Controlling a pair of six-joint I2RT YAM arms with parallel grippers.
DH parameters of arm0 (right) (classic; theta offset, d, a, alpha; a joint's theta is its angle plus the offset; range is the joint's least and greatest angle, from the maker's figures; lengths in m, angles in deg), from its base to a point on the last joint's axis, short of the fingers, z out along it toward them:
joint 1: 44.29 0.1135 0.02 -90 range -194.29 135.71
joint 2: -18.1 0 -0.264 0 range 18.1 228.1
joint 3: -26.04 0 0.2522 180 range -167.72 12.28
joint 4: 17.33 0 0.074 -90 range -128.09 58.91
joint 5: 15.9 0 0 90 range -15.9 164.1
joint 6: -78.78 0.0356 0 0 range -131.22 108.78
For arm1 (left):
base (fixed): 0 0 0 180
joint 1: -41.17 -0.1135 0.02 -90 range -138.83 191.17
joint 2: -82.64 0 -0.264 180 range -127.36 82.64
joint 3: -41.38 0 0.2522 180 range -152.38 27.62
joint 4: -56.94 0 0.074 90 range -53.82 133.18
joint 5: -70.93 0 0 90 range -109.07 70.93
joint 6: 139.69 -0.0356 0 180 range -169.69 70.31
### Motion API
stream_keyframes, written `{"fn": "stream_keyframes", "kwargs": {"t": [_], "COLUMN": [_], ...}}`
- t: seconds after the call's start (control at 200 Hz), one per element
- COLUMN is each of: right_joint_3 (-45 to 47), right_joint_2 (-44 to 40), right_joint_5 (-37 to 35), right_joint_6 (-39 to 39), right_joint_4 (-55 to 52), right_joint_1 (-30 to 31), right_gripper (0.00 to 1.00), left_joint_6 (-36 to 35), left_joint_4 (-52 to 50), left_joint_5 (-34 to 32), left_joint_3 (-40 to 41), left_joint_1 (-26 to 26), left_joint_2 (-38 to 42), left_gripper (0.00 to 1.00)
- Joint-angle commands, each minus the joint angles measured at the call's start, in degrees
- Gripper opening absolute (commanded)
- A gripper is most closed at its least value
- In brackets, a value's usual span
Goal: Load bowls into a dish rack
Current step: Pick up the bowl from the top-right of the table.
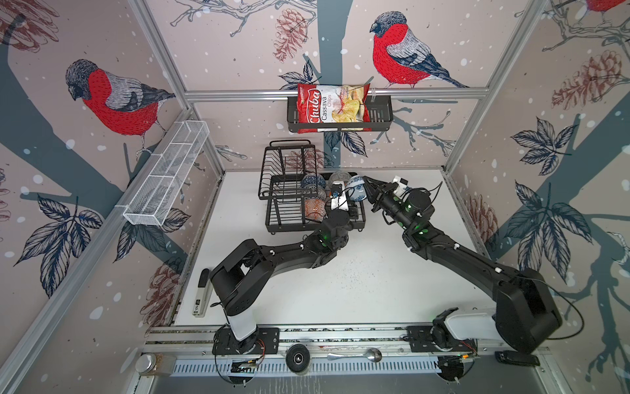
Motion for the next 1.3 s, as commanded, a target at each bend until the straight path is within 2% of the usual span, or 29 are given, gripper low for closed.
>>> {"fn": "stream_keyframes", "kwargs": {"t": [0.0,0.125,0.225,0.35,0.455,0.525,0.67,0.885,1.021,1.171,1.296], "right_joint_3": [0.02,0.11,0.24,0.45,0.65,0.99,2.16,3.89,4.81,5.64,6.20], "right_joint_2": [0.07,-0.19,-0.46,-0.87,-1.18,-1.43,-2.17,-4.14,-5.34,-5.45,-4.85], "right_joint_5": [-3.57,-3.67,-3.77,-4.01,-4.16,-4.12,-3.69,-3.33,-3.55,-3.25,-3.26], "right_joint_6": [-4.59,-5.27,-6.02,-6.76,-7.32,-7.52,-7.47,-7.66,-8.70,-9.34,-10.42], "right_joint_4": [0.20,0.36,0.38,0.64,0.66,0.67,1.42,2.96,2.61,3.00,3.79], "right_joint_1": [-0.09,-0.10,-0.22,-0.35,-0.55,-0.66,-1.46,-2.94,-3.81,-4.19,-4.15], "right_gripper": [0.00,0.00,0.00,0.00,0.00,0.00,0.00,0.00,0.00,0.00,0.00], "left_joint_6": [-1.25,-0.99,-0.82,-0.32,0.10,0.09,0.16,1.19,1.19,0.79,0.59], "left_joint_4": [4.24,3.23,2.14,0.58,-0.66,-1.92,-6.33,-16.40,-23.13,-36.88,-47.12], "left_joint_5": [-1.14,-1.04,-0.92,-0.36,0.21,0.95,1.48,3.59,8.16,11.66,18.89], "left_joint_3": [-0.53,-0.59,-0.63,-0.45,-0.09,-0.08,-0.87,-1.94,-3.17,-9.90,-14.01], "left_joint_1": [-0.01,0.00,-0.01,0.00,0.00,-0.04,0.00,0.00,0.00,-0.34,-3.20], "left_joint_2": [0.95,1.28,1.63,2.30,3.17,3.71,4.85,9.06,11.85,12.61,14.08], "left_gripper": [0.28,0.37,0.39,0.46,0.56,0.72,0.96,0.97,0.97,0.98,0.97]}}
